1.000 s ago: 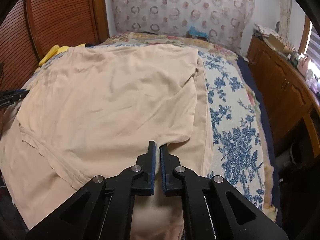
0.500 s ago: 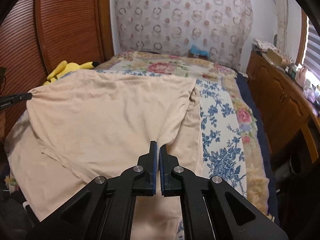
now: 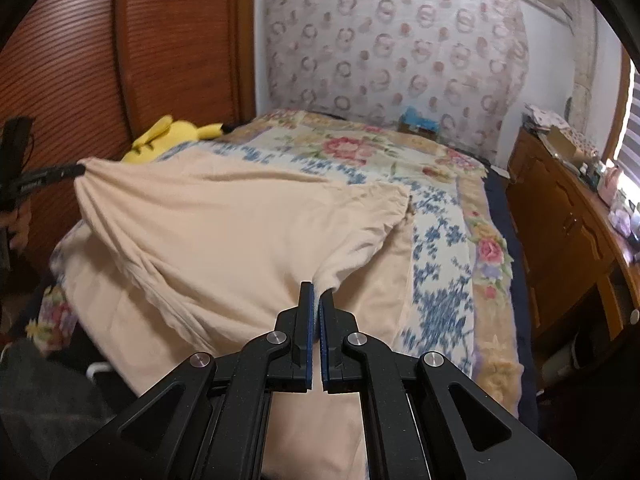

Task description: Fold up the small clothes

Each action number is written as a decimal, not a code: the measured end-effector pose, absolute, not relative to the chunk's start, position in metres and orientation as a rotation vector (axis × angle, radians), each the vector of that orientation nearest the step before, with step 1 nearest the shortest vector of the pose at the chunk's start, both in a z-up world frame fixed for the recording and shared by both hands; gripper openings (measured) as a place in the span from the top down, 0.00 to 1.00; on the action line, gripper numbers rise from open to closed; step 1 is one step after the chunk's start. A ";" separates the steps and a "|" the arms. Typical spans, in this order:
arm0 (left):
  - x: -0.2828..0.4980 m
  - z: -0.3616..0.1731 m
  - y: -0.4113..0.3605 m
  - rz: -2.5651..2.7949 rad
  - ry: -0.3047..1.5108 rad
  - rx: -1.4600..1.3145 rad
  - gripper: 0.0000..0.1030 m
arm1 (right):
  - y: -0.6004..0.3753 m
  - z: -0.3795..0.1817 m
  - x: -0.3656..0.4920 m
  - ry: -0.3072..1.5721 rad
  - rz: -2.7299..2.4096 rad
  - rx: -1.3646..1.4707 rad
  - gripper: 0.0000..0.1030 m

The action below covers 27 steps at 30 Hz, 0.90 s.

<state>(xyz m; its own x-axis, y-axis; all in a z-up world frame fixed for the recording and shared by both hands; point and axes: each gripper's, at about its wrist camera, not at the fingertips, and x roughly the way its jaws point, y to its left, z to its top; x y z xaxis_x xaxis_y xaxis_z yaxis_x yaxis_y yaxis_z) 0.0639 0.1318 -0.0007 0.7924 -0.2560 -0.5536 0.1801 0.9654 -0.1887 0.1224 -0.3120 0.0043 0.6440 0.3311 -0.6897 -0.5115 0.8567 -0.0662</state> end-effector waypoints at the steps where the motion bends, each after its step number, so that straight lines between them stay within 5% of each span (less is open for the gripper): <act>1: 0.060 -0.001 0.135 -0.230 0.615 -0.133 0.98 | -0.311 0.004 0.115 0.736 0.493 -0.275 1.00; 8: 0.031 -0.001 0.155 -0.187 0.642 -0.136 0.97 | -0.315 0.002 0.085 0.769 0.530 -0.267 1.00; 16: 0.040 -0.060 0.145 -0.172 0.818 -0.109 0.92 | -0.311 -0.069 0.079 0.928 0.517 -0.208 1.00; 20: 0.037 -0.064 0.144 -0.175 0.823 -0.111 0.72 | -0.315 -0.075 0.076 0.944 0.501 -0.183 1.00; 27: 0.034 -0.060 0.149 -0.139 0.794 -0.089 0.42 | -0.320 -0.061 0.074 0.905 0.468 -0.201 0.85</act>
